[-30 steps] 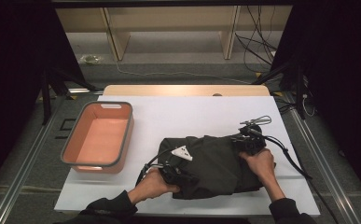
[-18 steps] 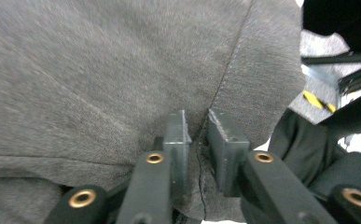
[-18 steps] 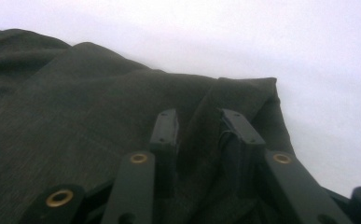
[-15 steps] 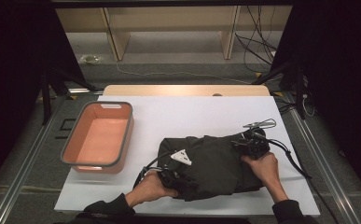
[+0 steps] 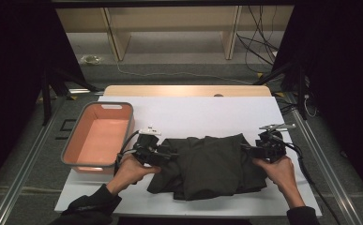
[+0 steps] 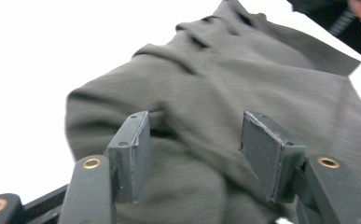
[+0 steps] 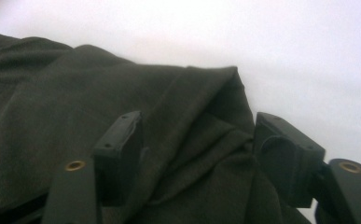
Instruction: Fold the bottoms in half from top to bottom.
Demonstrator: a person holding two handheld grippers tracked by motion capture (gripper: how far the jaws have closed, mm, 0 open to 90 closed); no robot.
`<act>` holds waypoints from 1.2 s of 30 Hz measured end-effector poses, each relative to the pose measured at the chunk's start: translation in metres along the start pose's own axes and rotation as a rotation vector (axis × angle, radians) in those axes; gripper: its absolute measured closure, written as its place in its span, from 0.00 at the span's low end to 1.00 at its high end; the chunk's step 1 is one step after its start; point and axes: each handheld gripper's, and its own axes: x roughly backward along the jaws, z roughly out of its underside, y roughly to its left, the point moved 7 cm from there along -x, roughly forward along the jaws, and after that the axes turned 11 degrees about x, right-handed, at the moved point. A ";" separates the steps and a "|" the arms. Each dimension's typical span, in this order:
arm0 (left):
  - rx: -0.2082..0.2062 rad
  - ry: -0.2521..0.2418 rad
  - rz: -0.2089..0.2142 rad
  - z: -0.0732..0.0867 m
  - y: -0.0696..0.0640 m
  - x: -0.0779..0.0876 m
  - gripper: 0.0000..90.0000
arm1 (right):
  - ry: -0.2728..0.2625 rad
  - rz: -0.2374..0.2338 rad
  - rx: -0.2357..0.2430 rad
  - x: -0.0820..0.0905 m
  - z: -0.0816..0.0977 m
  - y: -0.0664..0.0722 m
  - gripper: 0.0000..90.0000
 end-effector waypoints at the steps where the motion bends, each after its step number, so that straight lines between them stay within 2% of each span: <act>1: 0.013 0.003 -0.015 0.000 0.004 0.000 0.44 | 0.003 -0.003 -0.003 0.000 0.002 -0.001 0.35; 4: 0.057 0.014 -0.055 0.001 0.015 -0.002 0.38 | 0.002 -0.020 -0.018 0.001 0.005 -0.005 0.32; 8: 0.100 0.057 -0.089 0.006 0.025 -0.007 0.31 | 0.006 -0.033 -0.035 0.001 0.010 -0.008 0.28; 13: 0.153 0.113 -0.088 0.017 0.031 -0.017 0.27 | 0.027 -0.042 -0.045 -0.001 0.017 -0.010 0.25; 16: 0.153 0.155 -0.100 0.024 0.034 -0.024 0.24 | 0.036 -0.046 -0.044 -0.002 0.020 -0.012 0.23; 20: 0.182 0.208 -0.100 0.033 0.037 -0.032 0.20 | 0.047 -0.048 -0.045 -0.004 0.024 -0.013 0.21; 22: 0.182 0.218 -0.106 0.035 0.039 -0.033 0.18 | 0.052 -0.053 -0.045 -0.004 0.025 -0.013 0.21; 26: 0.210 0.240 -0.111 0.039 0.042 -0.036 0.15 | 0.073 -0.061 -0.038 -0.008 0.029 -0.013 0.19; 31: 0.218 0.261 -0.136 0.042 0.045 -0.040 0.08 | 0.103 -0.065 -0.034 -0.012 0.033 -0.014 0.18; 36: 0.217 0.281 -0.149 0.045 0.047 -0.042 0.02 | 0.105 -0.066 -0.039 -0.013 0.035 -0.017 0.18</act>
